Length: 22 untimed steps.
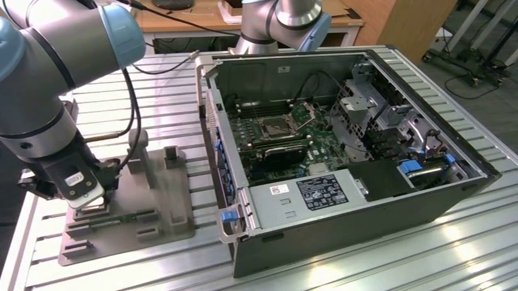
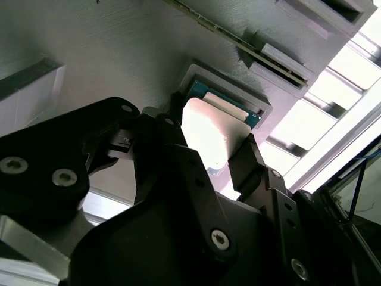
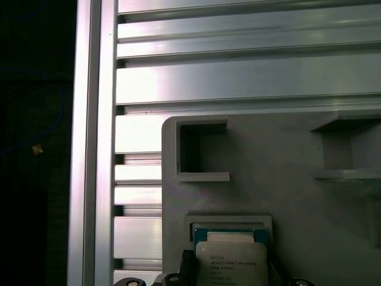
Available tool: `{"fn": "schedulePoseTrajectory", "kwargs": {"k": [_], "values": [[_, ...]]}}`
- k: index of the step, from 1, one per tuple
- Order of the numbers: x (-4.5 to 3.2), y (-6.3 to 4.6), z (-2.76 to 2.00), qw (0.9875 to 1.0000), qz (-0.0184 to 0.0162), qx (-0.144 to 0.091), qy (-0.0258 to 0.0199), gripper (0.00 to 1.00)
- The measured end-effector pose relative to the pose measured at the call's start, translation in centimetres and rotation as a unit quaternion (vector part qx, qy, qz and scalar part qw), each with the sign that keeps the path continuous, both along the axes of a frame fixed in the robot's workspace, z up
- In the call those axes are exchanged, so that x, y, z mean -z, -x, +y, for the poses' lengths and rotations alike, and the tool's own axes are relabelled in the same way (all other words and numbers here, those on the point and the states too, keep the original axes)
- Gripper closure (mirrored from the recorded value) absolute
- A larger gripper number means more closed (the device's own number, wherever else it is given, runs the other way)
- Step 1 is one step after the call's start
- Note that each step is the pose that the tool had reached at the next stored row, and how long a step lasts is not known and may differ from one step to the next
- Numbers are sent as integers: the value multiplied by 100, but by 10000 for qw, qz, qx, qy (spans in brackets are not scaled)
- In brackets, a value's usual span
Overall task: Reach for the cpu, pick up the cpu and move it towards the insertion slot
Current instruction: 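Pick up the cpu and move it towards the insertion slot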
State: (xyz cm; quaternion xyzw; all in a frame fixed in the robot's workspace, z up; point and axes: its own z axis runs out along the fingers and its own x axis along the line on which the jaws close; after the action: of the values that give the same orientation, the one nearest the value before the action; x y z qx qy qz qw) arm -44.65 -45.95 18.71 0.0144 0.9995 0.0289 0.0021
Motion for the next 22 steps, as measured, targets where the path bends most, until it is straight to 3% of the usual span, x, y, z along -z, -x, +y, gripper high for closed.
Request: {"fn": "schedulePoseTrajectory", "kwargs": {"k": [22], "values": [[-76, 0, 0, 10000, 0, 0, 0, 45]]}}
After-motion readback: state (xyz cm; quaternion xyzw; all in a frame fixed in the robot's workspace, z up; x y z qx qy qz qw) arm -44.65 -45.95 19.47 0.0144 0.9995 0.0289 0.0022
